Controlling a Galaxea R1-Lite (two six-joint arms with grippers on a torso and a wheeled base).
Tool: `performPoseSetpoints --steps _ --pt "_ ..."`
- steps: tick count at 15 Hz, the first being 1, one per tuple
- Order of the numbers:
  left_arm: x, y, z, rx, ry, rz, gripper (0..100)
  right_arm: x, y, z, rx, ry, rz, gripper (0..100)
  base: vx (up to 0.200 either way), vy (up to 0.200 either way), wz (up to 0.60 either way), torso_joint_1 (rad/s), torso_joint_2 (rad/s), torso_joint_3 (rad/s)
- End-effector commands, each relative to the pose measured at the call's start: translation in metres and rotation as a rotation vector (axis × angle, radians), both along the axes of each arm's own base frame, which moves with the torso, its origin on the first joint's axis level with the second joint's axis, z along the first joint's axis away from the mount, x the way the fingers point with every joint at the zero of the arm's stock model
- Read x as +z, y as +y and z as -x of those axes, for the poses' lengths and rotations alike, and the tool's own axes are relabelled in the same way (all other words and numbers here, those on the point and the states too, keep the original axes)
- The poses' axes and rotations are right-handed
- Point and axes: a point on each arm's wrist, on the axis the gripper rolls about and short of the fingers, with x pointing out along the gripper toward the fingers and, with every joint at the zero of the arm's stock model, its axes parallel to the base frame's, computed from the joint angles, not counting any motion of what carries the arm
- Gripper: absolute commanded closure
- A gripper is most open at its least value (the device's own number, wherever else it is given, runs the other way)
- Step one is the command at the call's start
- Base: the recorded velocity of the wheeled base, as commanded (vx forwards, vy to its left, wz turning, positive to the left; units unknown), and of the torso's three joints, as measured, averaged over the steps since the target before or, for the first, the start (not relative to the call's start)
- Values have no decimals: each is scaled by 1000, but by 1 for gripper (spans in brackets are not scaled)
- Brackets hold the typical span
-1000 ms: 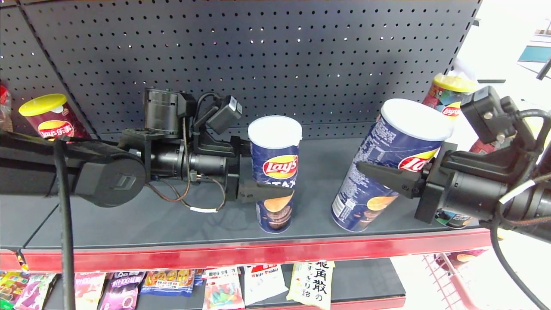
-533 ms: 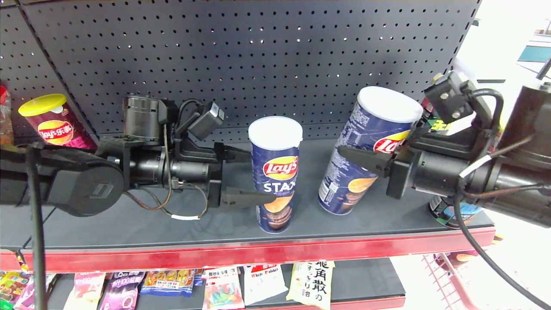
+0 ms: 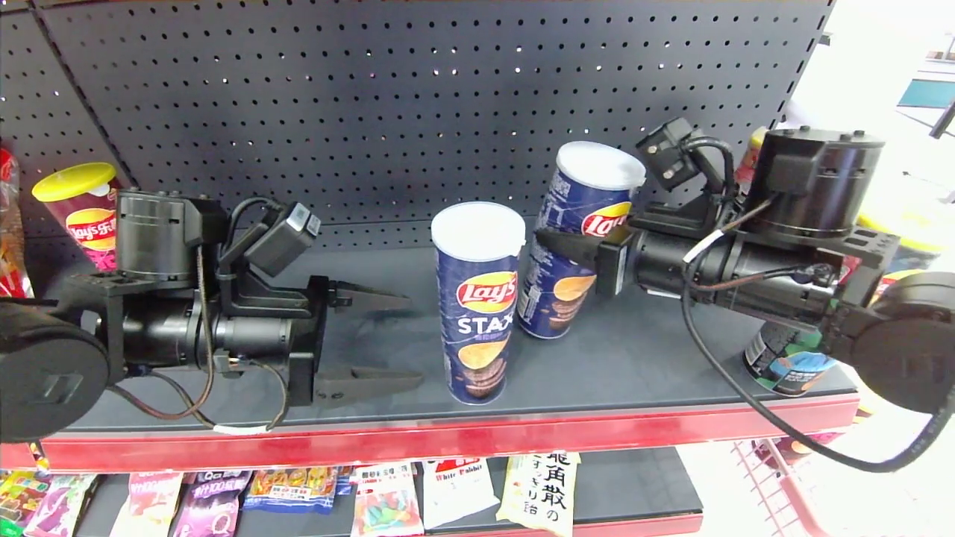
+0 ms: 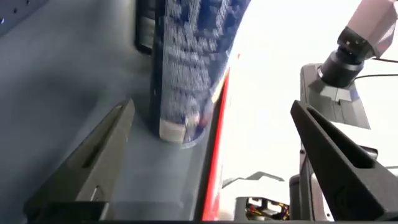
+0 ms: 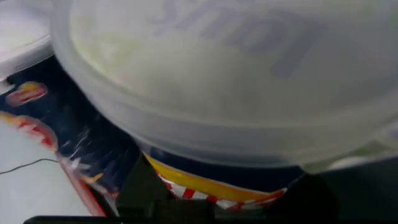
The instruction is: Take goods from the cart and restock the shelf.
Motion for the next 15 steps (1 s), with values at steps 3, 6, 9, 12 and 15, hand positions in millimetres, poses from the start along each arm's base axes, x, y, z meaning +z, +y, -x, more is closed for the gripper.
performPoseSetpoints --steps 3,6,9,12,15 --pt "6 8 10 18 -18 7 0 -8 13 -21 0 10 7 100 0 0 0 0 0 0" --pt "3 11 15 20 -11 4 0 -9 14 -22 0 11 8 100 0 0 0 0 0 0" --pt "2 13 17 27 -3 3 0 -8 14 -22 -2 9 8 100 0 0 0 0 0 0" --pt "0 17 23 34 3 0 0 -7 21 -31 1 -1 1 100 0 0 0 0 0 0" --pt "-5 29 34 79 12 -9 0 -7 35 -45 12 -14 -7 100 0 0 0 0 0 0"
